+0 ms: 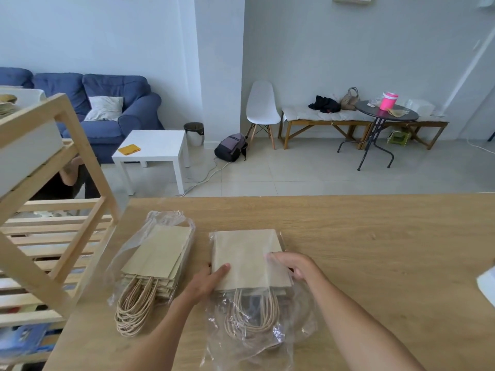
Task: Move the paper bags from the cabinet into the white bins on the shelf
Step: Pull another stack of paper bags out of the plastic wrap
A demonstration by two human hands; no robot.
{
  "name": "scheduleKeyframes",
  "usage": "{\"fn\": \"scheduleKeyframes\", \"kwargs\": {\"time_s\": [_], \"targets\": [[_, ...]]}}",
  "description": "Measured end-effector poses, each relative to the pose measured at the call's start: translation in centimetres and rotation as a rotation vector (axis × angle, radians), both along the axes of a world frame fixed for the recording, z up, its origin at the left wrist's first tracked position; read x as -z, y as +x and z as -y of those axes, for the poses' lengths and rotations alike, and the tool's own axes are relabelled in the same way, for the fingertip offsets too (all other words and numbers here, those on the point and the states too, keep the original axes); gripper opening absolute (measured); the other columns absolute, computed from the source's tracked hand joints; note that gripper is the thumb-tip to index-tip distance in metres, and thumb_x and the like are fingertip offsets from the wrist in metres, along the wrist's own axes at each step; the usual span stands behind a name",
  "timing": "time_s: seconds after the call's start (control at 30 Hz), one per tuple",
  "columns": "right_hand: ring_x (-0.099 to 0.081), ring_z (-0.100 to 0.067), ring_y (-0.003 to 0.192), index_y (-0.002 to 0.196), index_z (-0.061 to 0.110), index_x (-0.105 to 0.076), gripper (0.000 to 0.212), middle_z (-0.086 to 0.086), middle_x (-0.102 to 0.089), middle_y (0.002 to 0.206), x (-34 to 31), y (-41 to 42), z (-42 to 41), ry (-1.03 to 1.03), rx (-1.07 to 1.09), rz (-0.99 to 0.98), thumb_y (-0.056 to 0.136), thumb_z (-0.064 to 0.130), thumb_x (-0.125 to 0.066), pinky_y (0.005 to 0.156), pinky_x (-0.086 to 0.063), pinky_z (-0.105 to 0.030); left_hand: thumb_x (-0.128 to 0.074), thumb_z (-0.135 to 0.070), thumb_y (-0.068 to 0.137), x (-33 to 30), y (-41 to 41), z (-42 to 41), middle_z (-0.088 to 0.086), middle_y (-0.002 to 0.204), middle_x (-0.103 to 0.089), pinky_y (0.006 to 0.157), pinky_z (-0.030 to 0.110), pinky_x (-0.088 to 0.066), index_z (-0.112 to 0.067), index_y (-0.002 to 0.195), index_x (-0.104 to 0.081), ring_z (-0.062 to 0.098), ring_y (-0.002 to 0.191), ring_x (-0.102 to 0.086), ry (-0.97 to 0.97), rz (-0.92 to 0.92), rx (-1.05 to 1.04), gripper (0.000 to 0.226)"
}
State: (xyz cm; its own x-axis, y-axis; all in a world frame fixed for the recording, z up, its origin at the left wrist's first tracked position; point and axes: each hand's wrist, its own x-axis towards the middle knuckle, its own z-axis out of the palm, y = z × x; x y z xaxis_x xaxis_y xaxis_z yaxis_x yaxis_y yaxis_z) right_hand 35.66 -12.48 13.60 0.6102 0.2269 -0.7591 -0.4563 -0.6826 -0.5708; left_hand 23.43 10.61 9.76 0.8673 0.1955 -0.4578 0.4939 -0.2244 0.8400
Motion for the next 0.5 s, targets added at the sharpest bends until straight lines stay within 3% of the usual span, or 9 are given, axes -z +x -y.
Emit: {"fn": "scheduleKeyframes", "kwargs": {"time_s": [0.13, 0.4, 0.5], "targets": [[-0.057, -0.028, 0.127, 0.134, 0.007, -0.055, 0.046, -0.013, -0.058, 0.137, -0.3, 0.4, -1.1, -0.030, -0.001, -0.026, 0.096, 0.034, -0.053, 0.111, -0.046, -0.041, -0.058, -0.065, 0.090, 0.2, 0.0, 0.0, 0.010, 0.132, -0.065, 0.108, 0.044, -0.047, -0.010, 0.140, -0.055, 0.028, 0.117, -0.063, 0.028, -0.017, 0.009, 0.074], [-0.063, -0.031, 0.111, 0.110, 0.005, -0.058, 0.024, -0.014, -0.064, 0.113, -0.6, 1.1, 0.2, 0.160, 0.299, -0.102, 0.098, 0.025, -0.050, 0.110, -0.045, -0.048, -0.044, -0.069, 0.094, 0.1, 0.6, -0.2, 0.015, 0.150, -0.050, 0.117, 0.048, -0.036, -0.006, 0.153, -0.034, 0.034, 0.135, -0.049, 0.084, -0.059, 0.086, 0.087], [-0.051, -0.033, 0.134, 0.130, 0.006, -0.058, 0.055, -0.017, -0.056, 0.143, 0.4, 1.1, 1.1, 0.163, 0.261, -0.106, 0.094, 0.047, -0.063, 0.121, -0.029, -0.052, -0.044, -0.065, 0.097, -0.1, 0.7, -0.5, 0.013, 0.150, -0.051, 0.118, 0.044, -0.034, -0.007, 0.150, -0.042, 0.031, 0.135, -0.050, 0.081, -0.050, 0.099, 0.079]]}}
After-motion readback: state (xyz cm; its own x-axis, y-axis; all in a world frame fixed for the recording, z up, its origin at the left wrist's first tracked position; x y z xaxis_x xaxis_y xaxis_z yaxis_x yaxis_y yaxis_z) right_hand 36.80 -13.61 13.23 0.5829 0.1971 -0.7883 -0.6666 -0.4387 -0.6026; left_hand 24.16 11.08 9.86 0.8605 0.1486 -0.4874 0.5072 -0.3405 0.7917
